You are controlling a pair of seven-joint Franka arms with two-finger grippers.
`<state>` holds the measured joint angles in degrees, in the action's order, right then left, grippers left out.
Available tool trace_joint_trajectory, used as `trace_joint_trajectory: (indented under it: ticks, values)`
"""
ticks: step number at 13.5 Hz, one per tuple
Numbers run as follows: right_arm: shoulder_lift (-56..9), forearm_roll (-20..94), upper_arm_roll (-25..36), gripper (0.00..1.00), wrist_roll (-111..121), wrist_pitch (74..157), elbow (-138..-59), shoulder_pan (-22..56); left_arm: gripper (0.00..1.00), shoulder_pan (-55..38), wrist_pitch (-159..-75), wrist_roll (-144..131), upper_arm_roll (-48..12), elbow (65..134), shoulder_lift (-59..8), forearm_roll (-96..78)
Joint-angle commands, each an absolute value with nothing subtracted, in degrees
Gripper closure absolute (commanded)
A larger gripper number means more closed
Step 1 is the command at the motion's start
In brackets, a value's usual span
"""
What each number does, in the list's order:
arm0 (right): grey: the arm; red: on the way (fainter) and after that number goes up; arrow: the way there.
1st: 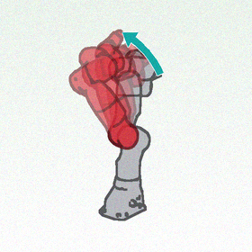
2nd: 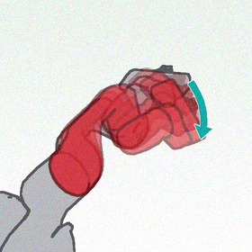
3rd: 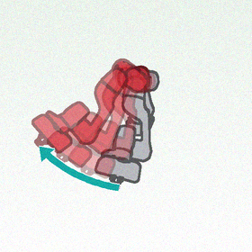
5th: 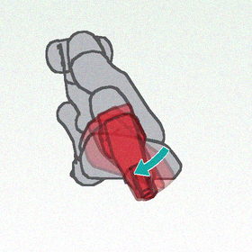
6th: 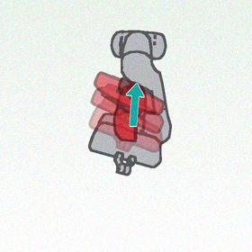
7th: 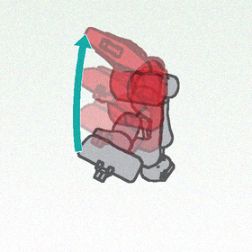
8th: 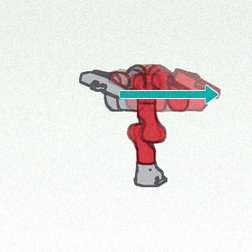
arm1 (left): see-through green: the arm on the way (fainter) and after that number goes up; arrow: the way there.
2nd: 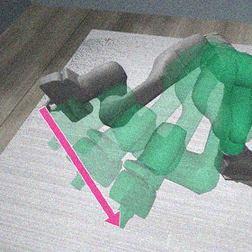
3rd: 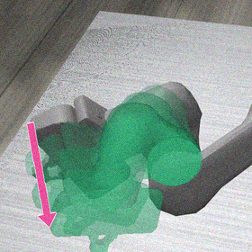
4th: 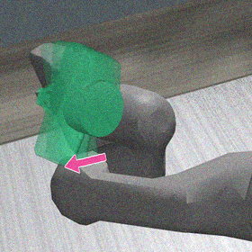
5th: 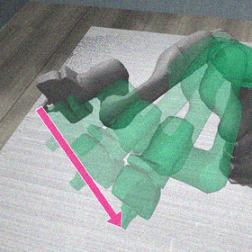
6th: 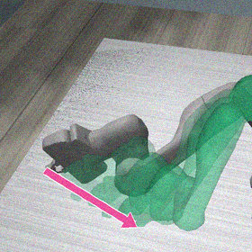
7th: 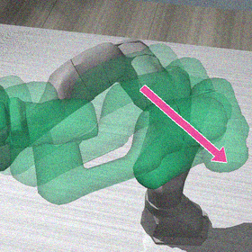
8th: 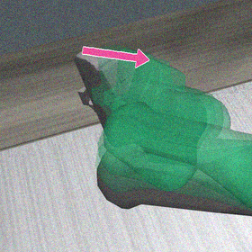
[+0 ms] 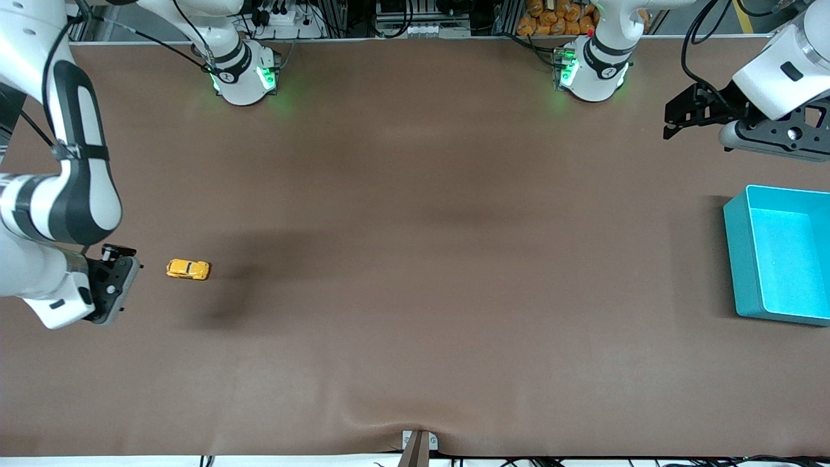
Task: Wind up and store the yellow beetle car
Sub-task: 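Reach the right gripper down over the yellow beetle car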
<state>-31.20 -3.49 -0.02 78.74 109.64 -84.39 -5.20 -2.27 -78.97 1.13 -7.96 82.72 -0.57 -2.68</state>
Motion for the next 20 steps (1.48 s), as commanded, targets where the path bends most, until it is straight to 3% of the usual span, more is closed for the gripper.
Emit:
trace_joint_trajectory:
  ticks: [1,4,20]
  values:
    - [-31.99,-1.85,-0.70,0.00,83.92,114.41,-87.69,-7.11,0.00,-2.02,-78.84,1.05,-8.00,82.62,-0.53,-2.90]
    - [-31.99,-1.67,-0.79,0.00,85.43,121.62,-93.59,-7.91,0.00,-2.02,-78.75,1.05,-8.00,82.70,-0.62,-2.81]
    - [-31.82,1.23,-1.05,0.03,92.45,127.62,-105.98,-8.61,0.00,-2.02,-78.40,0.62,-8.09,82.97,-0.62,-2.81]
